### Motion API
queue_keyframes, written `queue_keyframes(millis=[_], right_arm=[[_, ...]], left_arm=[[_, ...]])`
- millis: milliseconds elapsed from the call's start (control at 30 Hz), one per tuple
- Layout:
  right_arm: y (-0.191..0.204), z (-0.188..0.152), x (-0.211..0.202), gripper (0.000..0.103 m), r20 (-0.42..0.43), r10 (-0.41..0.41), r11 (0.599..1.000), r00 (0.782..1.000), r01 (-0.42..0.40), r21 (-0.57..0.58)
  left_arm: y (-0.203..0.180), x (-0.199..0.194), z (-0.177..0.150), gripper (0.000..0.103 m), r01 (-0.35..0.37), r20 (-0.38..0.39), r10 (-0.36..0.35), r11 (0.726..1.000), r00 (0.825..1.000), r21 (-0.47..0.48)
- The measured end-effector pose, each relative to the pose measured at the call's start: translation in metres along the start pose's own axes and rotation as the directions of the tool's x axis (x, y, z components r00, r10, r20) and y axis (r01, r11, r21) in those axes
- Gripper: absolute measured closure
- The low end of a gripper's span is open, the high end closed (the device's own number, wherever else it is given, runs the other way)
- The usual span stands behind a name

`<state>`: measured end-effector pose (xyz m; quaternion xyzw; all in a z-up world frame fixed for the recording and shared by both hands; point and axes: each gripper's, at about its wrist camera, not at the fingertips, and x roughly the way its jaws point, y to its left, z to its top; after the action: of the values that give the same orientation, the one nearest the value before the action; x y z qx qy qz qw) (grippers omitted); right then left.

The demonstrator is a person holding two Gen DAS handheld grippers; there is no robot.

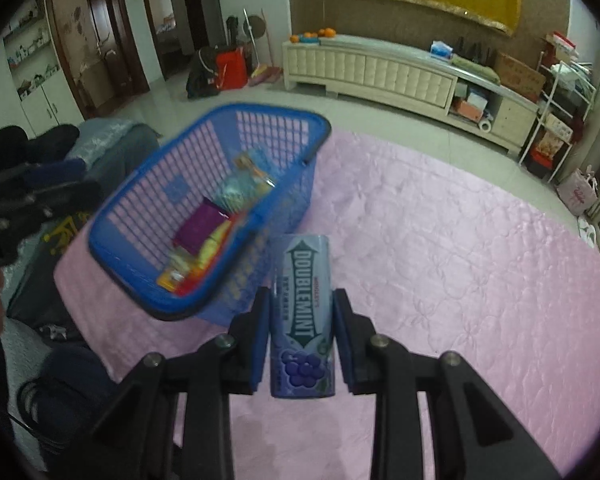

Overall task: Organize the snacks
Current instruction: 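Carry the gum pack over the basket and release it from the right tool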

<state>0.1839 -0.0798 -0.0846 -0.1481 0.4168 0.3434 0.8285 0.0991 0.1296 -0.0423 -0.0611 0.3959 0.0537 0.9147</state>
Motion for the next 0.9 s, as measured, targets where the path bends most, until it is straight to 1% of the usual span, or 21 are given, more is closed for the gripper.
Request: queue_keyframes(millis=[133, 300, 467, 667, 900], right_arm=[[0.012, 0.005, -0.018, 0.069, 0.032, 0.001, 1.0, 0.999, -0.001, 0.004], [0.036, 0.016, -0.031, 0.069, 0.059, -0.004, 1.0, 0.998, 0.006, -0.029], [0.059, 0.033, -0.036, 0.069, 0.08, 0.015, 0.998, 0.997, -0.01, -0.066], [0.085, 0.059, -0.017, 0.069, 0.083, 0.052, 0.994, 0.995, -0.043, -0.1], [0.101, 0.081, 0.027, 0.069, 0.034, 0.08, 0.992, 0.996, -0.077, -0.102]], left_arm=[[0.005, -0.017, -0.003, 0.037, 0.012, 0.029, -0.012, 1.0, 0.999, 0.0], [0.014, -0.029, -0.004, 0.037, 0.02, 0.069, -0.02, 1.0, 0.997, 0.001], [0.032, -0.032, 0.0, 0.037, 0.001, 0.079, -0.001, 1.0, 0.997, 0.006], [0.056, -0.025, 0.008, 0.037, -0.026, 0.08, 0.026, 1.0, 0.996, -0.001], [0.082, 0.0, 0.01, 0.037, -0.046, 0.051, 0.047, 0.999, 0.998, -0.029]])
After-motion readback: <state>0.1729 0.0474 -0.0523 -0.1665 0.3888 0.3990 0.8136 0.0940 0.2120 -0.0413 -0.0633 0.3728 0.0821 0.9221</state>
